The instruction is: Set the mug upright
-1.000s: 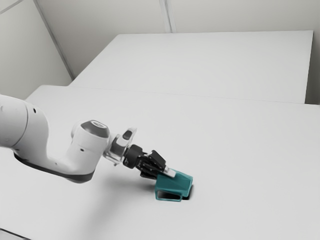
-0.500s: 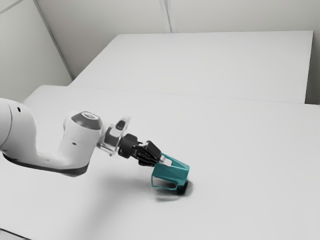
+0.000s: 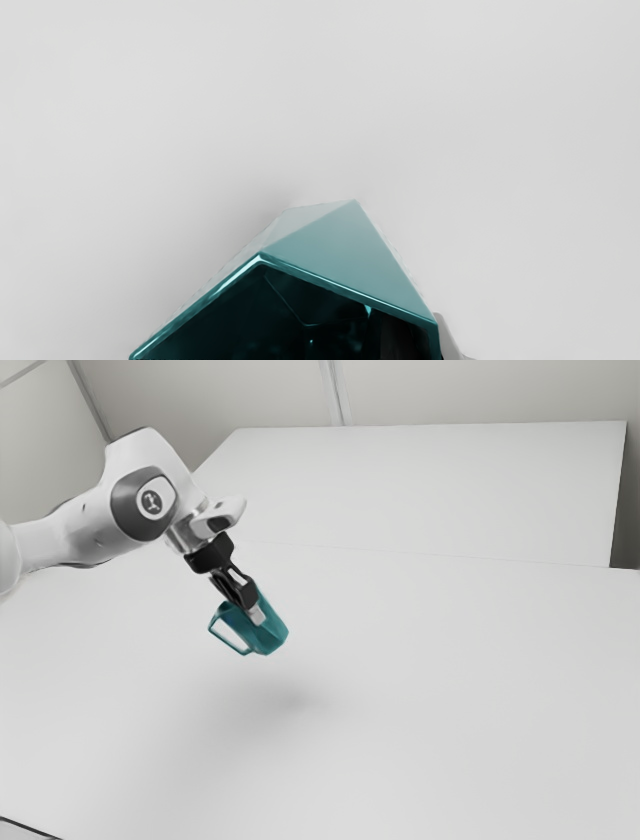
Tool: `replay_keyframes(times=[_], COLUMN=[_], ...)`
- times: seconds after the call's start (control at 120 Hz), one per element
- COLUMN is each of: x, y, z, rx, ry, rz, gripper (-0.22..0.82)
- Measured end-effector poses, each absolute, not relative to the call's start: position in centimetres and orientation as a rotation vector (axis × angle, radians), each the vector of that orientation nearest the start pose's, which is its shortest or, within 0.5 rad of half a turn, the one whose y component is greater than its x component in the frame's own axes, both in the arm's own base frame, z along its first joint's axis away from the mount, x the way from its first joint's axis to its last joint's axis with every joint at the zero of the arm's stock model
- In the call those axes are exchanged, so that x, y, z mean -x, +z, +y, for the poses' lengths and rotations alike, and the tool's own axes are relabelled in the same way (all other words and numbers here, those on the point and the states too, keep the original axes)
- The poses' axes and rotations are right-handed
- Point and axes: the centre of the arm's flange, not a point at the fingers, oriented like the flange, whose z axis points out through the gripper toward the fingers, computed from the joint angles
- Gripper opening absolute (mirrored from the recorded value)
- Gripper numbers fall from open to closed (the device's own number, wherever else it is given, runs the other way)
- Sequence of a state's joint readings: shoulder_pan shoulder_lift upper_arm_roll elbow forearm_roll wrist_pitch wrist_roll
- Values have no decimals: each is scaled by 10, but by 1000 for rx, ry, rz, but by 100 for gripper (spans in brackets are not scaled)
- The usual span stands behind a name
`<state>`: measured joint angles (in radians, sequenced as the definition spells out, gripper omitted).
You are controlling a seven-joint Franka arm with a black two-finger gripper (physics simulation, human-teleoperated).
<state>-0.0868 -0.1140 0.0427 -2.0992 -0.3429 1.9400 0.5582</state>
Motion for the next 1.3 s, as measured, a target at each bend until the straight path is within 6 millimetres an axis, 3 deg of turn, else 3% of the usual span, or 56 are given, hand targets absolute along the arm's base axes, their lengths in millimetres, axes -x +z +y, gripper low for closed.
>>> replay_keyframes(times=[0.1,0.258,0.792,0.892,0.933,1.1,1.3], x=[-521,-534,-555,-555,-555,-556,-551], y=[474,457,353,345,345,353,400], z=[-32,-22,-25,-24,-25,-29,-29], rx=[3252,3127,3060,3063,3065,3075,3090], ry=[-15,58,182,171,161,114,38], rz=[748,652,380,340,330,297,254], gripper=[-17,-18,-18,-17,-12,24,46])
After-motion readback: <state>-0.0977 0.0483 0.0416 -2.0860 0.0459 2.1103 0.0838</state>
